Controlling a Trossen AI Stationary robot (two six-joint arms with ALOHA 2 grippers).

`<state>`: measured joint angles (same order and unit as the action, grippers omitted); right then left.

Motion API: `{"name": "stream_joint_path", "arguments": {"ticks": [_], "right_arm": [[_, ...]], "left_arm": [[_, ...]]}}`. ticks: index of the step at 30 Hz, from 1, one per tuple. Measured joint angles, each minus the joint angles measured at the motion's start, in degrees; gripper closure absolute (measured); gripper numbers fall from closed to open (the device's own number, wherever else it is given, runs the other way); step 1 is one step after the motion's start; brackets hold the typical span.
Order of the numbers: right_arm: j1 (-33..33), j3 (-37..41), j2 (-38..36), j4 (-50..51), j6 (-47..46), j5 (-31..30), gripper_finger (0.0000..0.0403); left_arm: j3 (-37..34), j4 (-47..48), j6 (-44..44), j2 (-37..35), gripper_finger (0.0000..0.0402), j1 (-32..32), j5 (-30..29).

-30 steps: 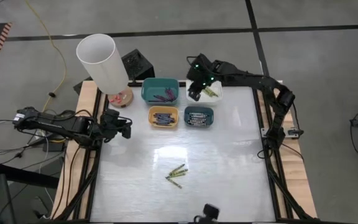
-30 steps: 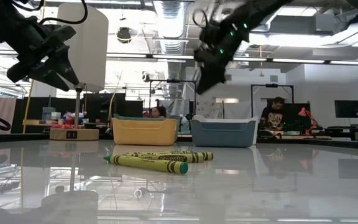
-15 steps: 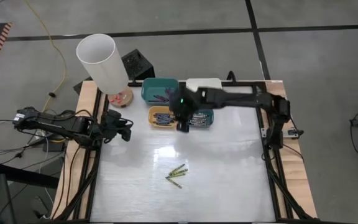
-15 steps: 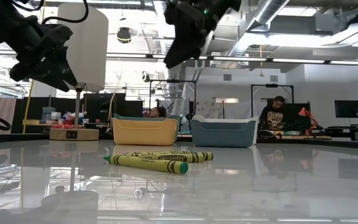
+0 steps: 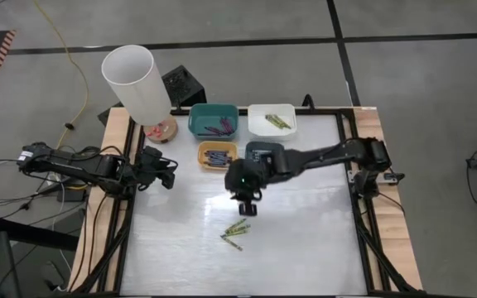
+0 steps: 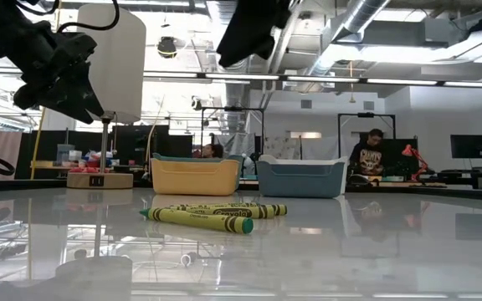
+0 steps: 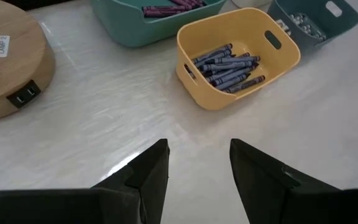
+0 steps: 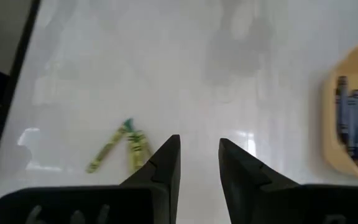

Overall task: Sort crayons
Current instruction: Put the green crayon into the white bin

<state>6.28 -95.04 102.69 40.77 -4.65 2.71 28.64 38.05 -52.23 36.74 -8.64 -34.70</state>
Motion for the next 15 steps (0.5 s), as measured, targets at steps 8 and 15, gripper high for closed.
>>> {"name": "stream_joint_path", "arguments": {"ticks": [8,15], "right_arm": [[6.47,-0.02,1.01,-0.06,-1.37,-7.43,0.0295],[9.57,-0.02,7.56,-0.76,-0.76,-7.18,0.0295]], "left_arm": [[0.0,0.0,-0.02,0.01,0.0242,0.01,-0.05],[0.0,0.19,-0.02,0.03,0.0242,0.0,0.0]]}}
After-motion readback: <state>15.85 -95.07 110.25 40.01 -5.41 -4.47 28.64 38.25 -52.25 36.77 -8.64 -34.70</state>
